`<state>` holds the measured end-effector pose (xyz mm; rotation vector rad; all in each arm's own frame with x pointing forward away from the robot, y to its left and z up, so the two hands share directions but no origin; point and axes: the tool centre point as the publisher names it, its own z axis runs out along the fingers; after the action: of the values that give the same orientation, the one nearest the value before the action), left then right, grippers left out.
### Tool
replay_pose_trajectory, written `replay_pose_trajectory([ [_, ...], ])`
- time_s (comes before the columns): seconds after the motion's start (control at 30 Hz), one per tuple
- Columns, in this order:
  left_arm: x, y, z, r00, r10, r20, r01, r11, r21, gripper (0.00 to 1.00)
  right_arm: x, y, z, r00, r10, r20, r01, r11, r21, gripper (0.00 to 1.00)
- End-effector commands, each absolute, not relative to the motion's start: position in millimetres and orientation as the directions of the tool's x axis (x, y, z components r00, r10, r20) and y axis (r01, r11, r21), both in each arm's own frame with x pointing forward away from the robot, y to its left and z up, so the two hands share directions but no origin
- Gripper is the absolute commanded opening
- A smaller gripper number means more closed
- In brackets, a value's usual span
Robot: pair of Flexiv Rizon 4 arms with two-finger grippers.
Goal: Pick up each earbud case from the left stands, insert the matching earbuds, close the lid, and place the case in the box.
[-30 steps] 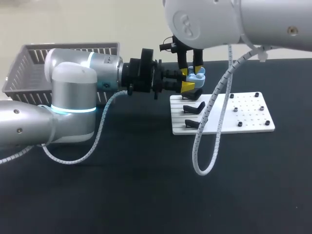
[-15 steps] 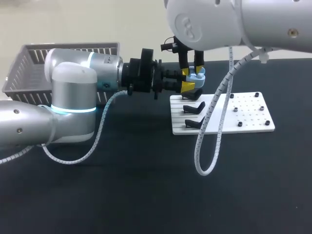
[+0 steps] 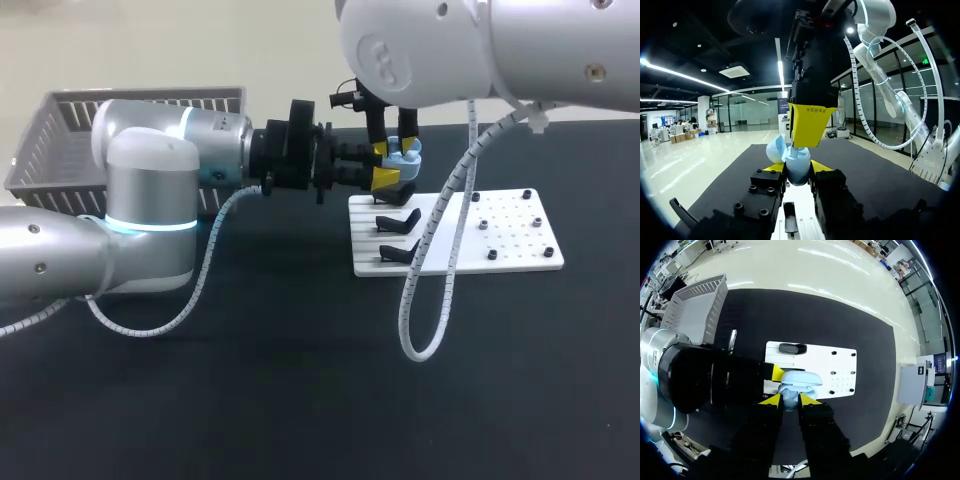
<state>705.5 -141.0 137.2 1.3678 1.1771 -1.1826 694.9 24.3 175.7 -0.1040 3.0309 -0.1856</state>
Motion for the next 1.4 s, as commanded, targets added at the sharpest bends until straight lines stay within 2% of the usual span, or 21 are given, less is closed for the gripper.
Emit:
replay_pose_trajectory([
  [0.03,706,-141,137,0.072,0.080,-0.994,0.994,-0.089,0.065,0.00,696,23,174,-0.992,-0.071,-0.102,-0.058,0.990,-0.126,0.00],
  [0.37,706,-141,137,0.072,0.080,-0.994,0.994,-0.089,0.065,0.00,697,21,170,-0.993,-0.067,-0.099,-0.055,0.992,-0.118,0.01],
  [0.4,706,-141,137,0.072,0.080,-0.994,0.994,-0.089,0.065,0.00,697,21,170,-0.993,-0.068,-0.100,-0.056,0.992,-0.115,0.25],
  [0.47,706,-141,137,0.072,0.080,-0.994,0.994,-0.089,0.065,0.00,697,21,171,-0.992,-0.070,-0.105,-0.059,0.992,-0.110,0.55],
  [0.5,706,-141,137,0.072,0.080,-0.994,0.994,-0.089,0.065,0.00,697,21,171,-0.992,-0.070,-0.107,-0.059,0.992,-0.108,0.86],
  [0.53,706,-141,137,0.072,0.080,-0.994,0.994,-0.089,0.065,0.00,697,21,171,-0.991,-0.070,-0.110,-0.058,0.993,-0.107,1.00],
  [0.93,706,-141,137,0.072,0.080,-0.994,0.994,-0.089,0.065,0.00,686,14,196,-0.982,-0.048,-0.181,-0.038,0.998,-0.057,1.00],
  [1.2,706,-141,137,0.072,0.080,-0.994,0.994,-0.089,0.065,0.00,713,-4,217,-0.912,0.189,-0.364,0.220,0.974,-0.045,1.00],
  [1.4,706,-141,137,0.072,0.080,-0.994,0.994,-0.089,0.065,0.00,736,-19,215,-0.885,0.246,-0.395,0.283,0.958,-0.038,1.00],
])
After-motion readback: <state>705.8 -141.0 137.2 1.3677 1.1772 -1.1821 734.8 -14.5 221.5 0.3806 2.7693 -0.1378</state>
